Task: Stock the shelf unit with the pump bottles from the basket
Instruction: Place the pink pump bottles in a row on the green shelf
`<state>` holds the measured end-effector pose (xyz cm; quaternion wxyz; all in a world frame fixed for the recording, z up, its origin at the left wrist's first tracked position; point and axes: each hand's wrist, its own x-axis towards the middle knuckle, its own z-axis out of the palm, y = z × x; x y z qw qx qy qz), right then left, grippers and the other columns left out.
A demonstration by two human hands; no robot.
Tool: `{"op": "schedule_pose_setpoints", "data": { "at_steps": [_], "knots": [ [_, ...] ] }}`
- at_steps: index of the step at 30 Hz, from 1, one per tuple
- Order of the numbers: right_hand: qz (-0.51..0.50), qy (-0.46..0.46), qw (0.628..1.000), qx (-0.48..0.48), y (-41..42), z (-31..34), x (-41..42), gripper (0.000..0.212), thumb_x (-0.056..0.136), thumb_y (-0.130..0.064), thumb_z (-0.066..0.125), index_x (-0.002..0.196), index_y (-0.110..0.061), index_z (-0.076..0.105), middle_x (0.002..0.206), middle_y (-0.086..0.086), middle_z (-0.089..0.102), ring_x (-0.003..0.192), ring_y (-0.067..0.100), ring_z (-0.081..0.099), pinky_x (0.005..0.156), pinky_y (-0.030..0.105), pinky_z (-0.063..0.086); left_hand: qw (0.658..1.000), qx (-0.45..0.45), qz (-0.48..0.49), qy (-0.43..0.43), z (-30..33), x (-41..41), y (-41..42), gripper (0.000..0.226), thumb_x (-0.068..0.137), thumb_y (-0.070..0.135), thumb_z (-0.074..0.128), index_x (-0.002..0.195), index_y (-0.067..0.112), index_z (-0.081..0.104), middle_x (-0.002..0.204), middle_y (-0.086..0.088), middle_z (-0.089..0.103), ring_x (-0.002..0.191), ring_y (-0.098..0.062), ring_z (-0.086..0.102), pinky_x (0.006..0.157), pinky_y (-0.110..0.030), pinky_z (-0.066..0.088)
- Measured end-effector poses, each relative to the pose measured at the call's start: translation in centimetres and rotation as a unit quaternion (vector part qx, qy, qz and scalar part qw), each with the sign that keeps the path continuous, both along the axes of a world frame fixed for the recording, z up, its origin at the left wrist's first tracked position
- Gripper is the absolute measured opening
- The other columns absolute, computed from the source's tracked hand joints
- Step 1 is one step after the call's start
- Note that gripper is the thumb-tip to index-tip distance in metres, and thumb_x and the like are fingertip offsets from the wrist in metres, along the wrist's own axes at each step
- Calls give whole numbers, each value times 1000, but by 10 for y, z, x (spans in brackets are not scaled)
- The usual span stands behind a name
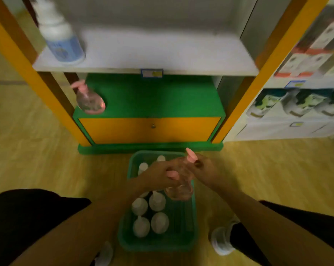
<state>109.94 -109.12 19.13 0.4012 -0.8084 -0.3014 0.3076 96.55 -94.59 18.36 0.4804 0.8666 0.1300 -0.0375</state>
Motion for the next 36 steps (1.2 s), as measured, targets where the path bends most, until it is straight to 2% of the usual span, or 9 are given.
{"op": "schedule_pose_setpoints", "data": {
  "at_steps": [4, 6, 12, 17, 20, 25, 28, 33, 36],
  "knots": [
    [-20, 53, 996, 63, 6, 67, 5, 33, 90, -30, 61, 123, -31, 59, 101, -14, 68, 95, 5, 67, 73, 18, 55, 992, -70, 103, -18, 68, -11, 25, 26, 72, 24, 77, 63, 29, 53, 75, 3, 61, 80, -23, 66, 76, -42, 55],
    [-53, 83, 991, 85, 14, 93, 6, 26, 85, -45, 61, 110, -40, 61, 102, -10, 69, 98, 13, 68, 73, 27, 58, 983, -137, 123, -29, 96, -18, 33, 11, 75, 25, 75, 77, 26, 64, 87, 1, 68, 88, -23, 68, 77, -39, 57],
    [-100, 141, 973, 152, 48, 138, 9, 45, 74, -63, 58, 113, -41, 62, 112, -1, 67, 98, 22, 65, 85, 50, 54, 896, -331, 285, -80, 143, -15, 55, 40, 76, 27, 74, 113, 17, 63, 99, -8, 70, 86, -24, 69, 63, -33, 59],
    [-121, 172, 964, 165, 75, 140, 11, 56, 70, -71, 52, 111, -34, 64, 111, 0, 68, 101, 24, 64, 81, 49, 53, 828, -415, 367, -93, 137, -8, 76, 39, 78, 36, 70, 106, 9, 66, 93, -12, 71, 88, -29, 67, 80, -45, 55],
    [-133, 209, 955, 164, 90, 129, 12, 53, 75, -69, 50, 107, -30, 65, 108, 1, 69, 99, 23, 65, 74, 41, 53, 847, -369, 378, -64, 130, -6, 87, 38, 77, 48, 66, 93, 14, 70, 94, -9, 74, 91, -29, 68, 85, -45, 52],
    [-117, 233, 950, 169, 114, 124, 18, 40, 82, -64, 53, 99, -30, 67, 106, 3, 71, 101, 27, 67, 85, 48, 53, 871, -333, 353, -84, 129, -4, 100, 33, 80, 50, 63, 89, 20, 70, 76, 1, 75, 67, -13, 72, 53, -22, 54],
    [-122, 275, 937, 178, 115, 123, 25, 40, 80, -69, 51, 96, -38, 70, 102, 3, 74, 99, 27, 69, 84, 53, 54, 869, -325, 365, -81, 131, -3, 104, 34, 80, 54, 60, 88, 22, 69, 79, 0, 76, 76, -19, 72, 69, -32, 54],
    [-181, 411, 868, 213, 116, 123, 26, 51, 93, -58, 42, 67, -31, 77, 59, 2, 68, 56, 18, 69, 54, 32, 55, 875, -283, 379, -102, 133, 0, 106, 30, 82, 54, 59, 85, 24, 67, 79, 1, 74, 76, -18, 70, 64, -28, 50],
    [-195, 438, 857, 192, 115, 123, 21, 54, 80, -66, 55, 56, -22, 75, 53, 0, 65, 45, 15, 64, 54, 28, 52, 881, -266, 381, -93, 133, 3, 103, 33, 82, 54, 58, 92, 24, 66, 86, -1, 72, 81, -19, 68, 63, -27, 48]
  ]
}}
